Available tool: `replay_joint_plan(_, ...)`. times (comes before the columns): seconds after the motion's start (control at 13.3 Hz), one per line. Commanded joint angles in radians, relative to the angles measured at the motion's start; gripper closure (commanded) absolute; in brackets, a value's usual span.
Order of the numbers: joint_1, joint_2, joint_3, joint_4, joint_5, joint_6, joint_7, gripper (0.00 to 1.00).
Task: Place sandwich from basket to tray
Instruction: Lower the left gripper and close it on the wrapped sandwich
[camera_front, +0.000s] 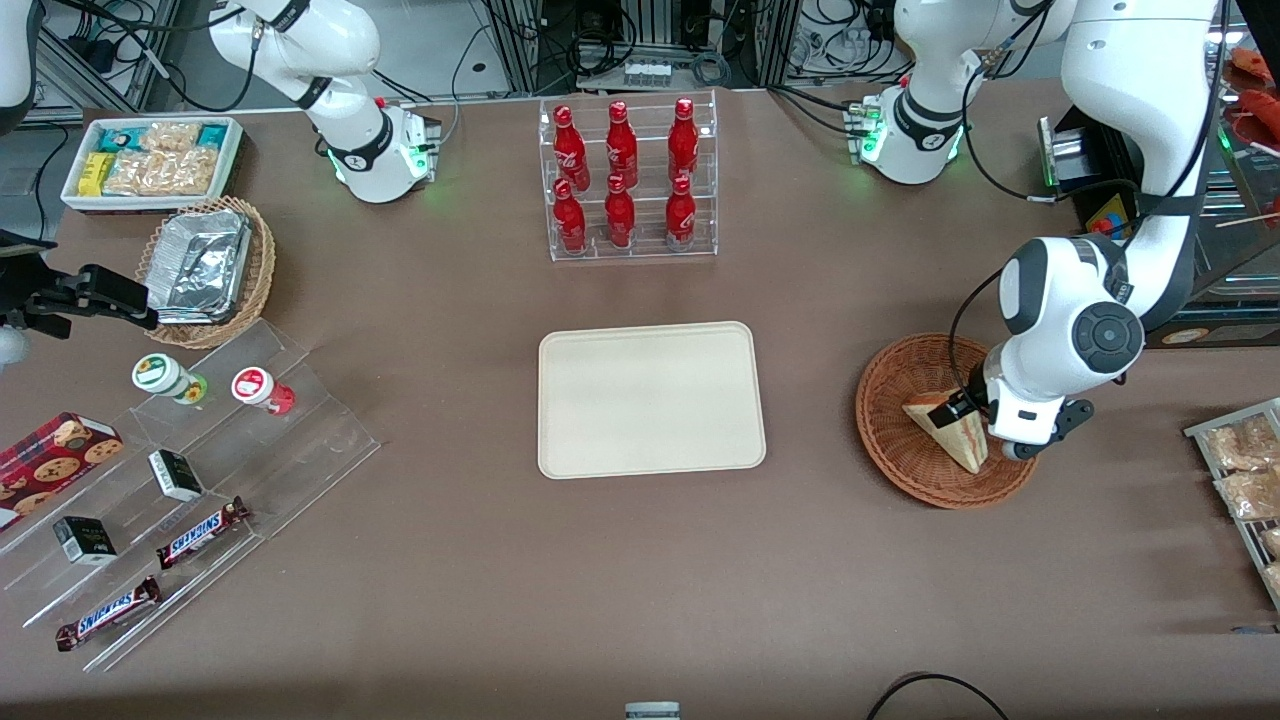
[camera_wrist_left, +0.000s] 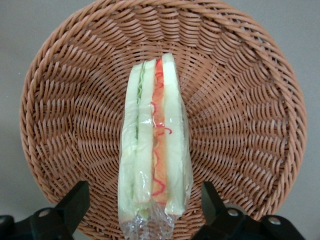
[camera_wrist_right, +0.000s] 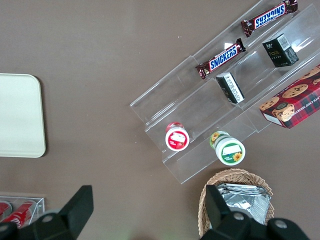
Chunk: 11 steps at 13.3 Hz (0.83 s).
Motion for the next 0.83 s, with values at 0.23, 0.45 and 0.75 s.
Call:
replay_joint_plan(0.23, 0.0, 0.006, 0.001, -0.013, 0.012, 0.035, -0.019, 0.86)
replay_joint_plan(0.45, 0.0, 0.004, 0.003, -0.002, 0.01, 0.029, -0.017, 1.0)
replay_joint_plan(0.75, 0.0, -0.017, 0.004, 0.042, 0.01, -0.04, -0.019, 1.0)
